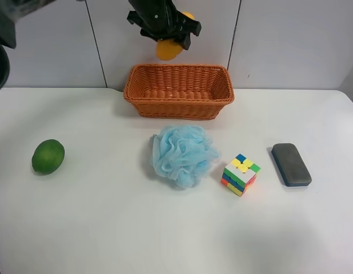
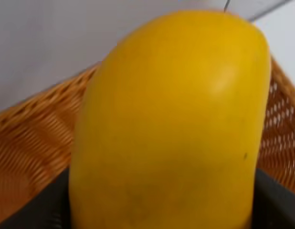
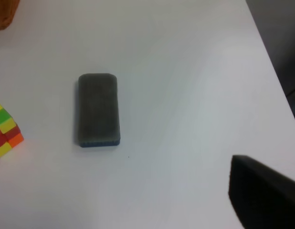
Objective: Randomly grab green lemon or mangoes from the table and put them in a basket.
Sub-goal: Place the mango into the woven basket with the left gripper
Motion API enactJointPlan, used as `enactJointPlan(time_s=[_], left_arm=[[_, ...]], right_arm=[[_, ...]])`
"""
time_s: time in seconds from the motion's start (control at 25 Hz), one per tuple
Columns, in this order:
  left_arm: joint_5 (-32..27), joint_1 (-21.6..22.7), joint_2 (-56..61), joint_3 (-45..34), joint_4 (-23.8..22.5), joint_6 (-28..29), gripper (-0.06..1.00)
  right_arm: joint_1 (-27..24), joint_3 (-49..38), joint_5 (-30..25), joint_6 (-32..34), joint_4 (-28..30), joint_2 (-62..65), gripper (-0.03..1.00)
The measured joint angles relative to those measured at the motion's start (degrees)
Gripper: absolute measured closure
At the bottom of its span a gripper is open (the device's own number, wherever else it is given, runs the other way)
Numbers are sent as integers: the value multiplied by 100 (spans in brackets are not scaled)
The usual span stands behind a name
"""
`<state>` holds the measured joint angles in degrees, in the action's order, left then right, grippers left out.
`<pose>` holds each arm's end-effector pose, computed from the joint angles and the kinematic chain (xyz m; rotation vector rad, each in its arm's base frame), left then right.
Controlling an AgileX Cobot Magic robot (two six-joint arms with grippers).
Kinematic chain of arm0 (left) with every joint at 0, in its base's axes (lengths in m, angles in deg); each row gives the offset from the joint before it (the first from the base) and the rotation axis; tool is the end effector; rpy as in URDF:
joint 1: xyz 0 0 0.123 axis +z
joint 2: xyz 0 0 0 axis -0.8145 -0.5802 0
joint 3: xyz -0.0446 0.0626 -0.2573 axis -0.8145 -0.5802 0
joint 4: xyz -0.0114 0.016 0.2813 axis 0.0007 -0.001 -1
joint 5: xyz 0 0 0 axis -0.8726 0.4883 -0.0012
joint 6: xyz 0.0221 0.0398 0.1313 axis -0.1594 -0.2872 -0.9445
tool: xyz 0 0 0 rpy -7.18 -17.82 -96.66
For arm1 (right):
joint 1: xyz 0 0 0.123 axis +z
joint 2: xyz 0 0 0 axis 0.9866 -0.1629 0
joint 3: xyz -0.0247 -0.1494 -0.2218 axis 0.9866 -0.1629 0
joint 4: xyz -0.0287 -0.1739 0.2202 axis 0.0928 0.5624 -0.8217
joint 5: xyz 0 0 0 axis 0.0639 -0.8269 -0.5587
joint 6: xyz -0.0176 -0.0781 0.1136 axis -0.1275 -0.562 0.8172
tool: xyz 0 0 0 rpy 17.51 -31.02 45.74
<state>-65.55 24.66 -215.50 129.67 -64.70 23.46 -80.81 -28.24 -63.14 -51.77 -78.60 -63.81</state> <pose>0.5151 -0.2959 0.2345 0.5598 2.2552 -0.2830 0.0827 -0.0002 0.2630 -0.0427 2.0669 -0.0292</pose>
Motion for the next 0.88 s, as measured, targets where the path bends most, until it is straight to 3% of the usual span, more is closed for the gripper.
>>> enactJointPlan(time_s=[0.16,0.8,0.88], left_arm=[[316,18,-342,0,202,0,35],[533,18,-1007,0,257,1,34],[614,37,-1007,0,326,1,21]], right_arm=[[0,0,0,0,0,0,-2],[0,0,0,0,0,0,-2],[0,0,0,0,0,0,-2]])
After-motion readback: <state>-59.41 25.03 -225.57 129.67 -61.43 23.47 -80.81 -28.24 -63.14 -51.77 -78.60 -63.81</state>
